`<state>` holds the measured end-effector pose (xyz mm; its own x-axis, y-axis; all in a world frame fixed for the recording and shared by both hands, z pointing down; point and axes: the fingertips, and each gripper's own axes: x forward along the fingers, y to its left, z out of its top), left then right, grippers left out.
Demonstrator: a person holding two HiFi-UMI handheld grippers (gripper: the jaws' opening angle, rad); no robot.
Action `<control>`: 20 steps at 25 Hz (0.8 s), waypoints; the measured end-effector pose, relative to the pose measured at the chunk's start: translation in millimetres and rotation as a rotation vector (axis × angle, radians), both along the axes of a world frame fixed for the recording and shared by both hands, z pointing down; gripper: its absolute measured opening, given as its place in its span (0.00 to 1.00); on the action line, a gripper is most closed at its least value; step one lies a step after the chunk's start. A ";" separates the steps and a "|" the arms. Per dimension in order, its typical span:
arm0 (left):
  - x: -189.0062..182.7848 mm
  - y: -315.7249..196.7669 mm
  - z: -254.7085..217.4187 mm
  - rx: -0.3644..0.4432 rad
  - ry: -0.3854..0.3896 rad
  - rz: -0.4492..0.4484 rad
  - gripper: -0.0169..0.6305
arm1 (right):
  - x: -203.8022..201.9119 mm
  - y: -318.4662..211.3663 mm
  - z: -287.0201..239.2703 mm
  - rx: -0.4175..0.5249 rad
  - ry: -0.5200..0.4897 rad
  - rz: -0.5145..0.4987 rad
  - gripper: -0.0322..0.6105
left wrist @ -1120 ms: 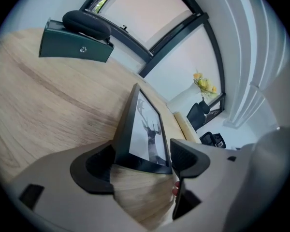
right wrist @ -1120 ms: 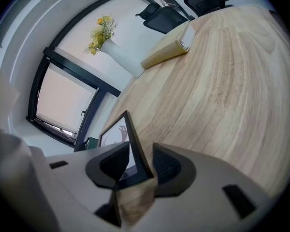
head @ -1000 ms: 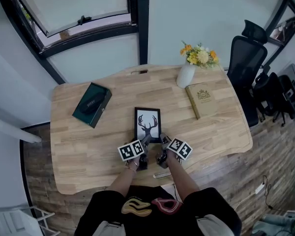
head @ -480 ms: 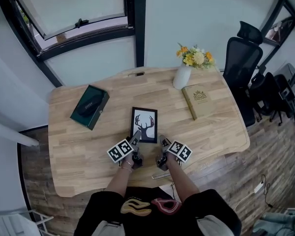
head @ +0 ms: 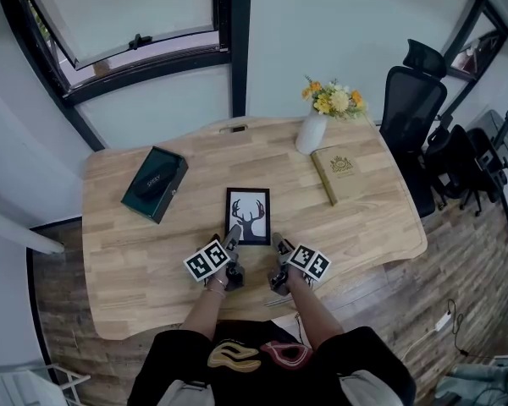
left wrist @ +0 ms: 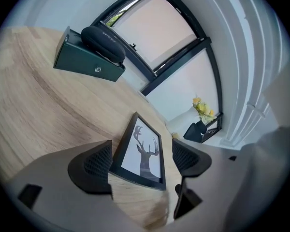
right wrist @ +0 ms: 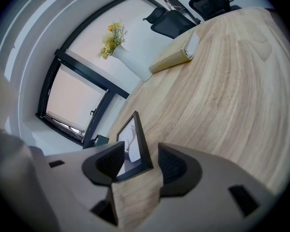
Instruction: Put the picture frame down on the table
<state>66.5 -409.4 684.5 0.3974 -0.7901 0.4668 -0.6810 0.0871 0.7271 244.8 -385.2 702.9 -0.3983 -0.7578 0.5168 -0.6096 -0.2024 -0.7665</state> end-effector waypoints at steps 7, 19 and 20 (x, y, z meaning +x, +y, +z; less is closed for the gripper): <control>-0.3 17.9 -26.1 0.097 -0.084 0.102 0.60 | -8.2 12.7 -14.5 0.046 0.020 -0.036 0.37; -15.6 64.1 -61.5 0.209 -0.140 0.228 0.60 | -34.7 49.2 -49.5 0.154 0.069 -0.102 0.37; -17.7 68.8 -63.4 0.216 -0.149 0.239 0.60 | -37.0 53.7 -52.1 0.163 0.081 -0.107 0.37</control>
